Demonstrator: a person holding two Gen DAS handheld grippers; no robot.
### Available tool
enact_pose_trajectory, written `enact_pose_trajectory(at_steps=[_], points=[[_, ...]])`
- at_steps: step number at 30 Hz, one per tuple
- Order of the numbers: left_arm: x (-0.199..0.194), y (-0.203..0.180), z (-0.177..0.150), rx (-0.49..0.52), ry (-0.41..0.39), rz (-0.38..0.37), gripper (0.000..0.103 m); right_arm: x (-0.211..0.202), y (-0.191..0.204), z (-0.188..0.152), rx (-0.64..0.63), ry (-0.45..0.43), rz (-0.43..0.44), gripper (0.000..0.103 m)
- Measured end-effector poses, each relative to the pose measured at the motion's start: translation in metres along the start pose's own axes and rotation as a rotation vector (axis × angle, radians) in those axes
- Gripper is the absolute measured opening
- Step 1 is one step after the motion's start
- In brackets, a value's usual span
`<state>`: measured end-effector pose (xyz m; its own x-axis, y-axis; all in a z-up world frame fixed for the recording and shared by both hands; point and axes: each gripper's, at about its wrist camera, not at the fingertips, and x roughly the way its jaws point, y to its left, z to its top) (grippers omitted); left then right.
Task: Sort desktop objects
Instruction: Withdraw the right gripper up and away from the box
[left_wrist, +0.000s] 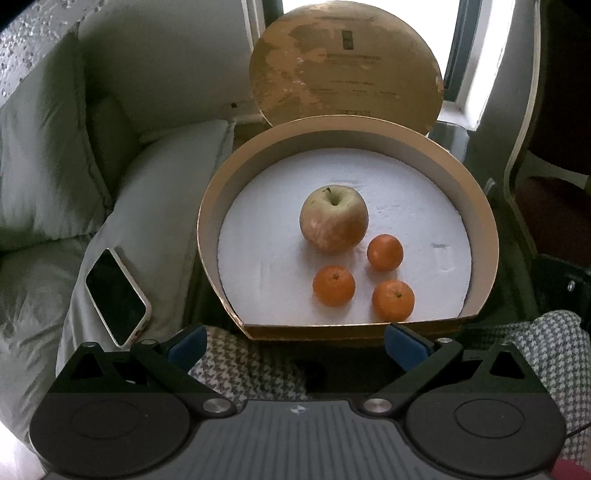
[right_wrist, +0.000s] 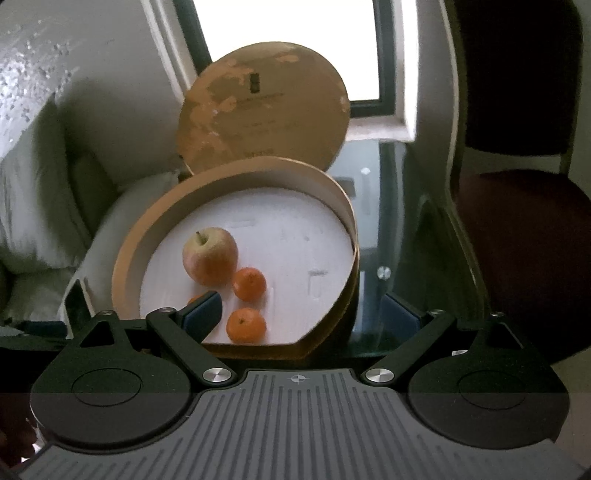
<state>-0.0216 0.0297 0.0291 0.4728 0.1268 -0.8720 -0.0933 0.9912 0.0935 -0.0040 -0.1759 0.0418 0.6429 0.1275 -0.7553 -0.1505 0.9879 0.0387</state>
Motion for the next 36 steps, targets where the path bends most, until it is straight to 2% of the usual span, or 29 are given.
enact_pose_trajectory(at_steps=[8,18,26,29,36], points=[[0.001,-0.014,0.007,0.020,0.002,0.009,0.102,0.004,-0.013,0.018,-0.001,-0.014,0.009,0.097],[0.001,-0.026,0.007,0.071,0.005,0.012,0.102,0.010,-0.027,0.008,0.025,0.029,0.027,0.097],[0.004,-0.019,0.012,0.034,-0.045,0.045,0.102,0.009,-0.030,0.010,0.031,0.019,0.039,0.097],[0.011,-0.014,0.014,0.025,-0.040,0.074,0.102,0.010,-0.029,0.012,0.014,0.020,0.046,0.097],[0.009,-0.005,0.023,-0.005,-0.069,0.065,0.102,0.006,-0.025,0.021,-0.014,-0.004,0.045,0.097]])
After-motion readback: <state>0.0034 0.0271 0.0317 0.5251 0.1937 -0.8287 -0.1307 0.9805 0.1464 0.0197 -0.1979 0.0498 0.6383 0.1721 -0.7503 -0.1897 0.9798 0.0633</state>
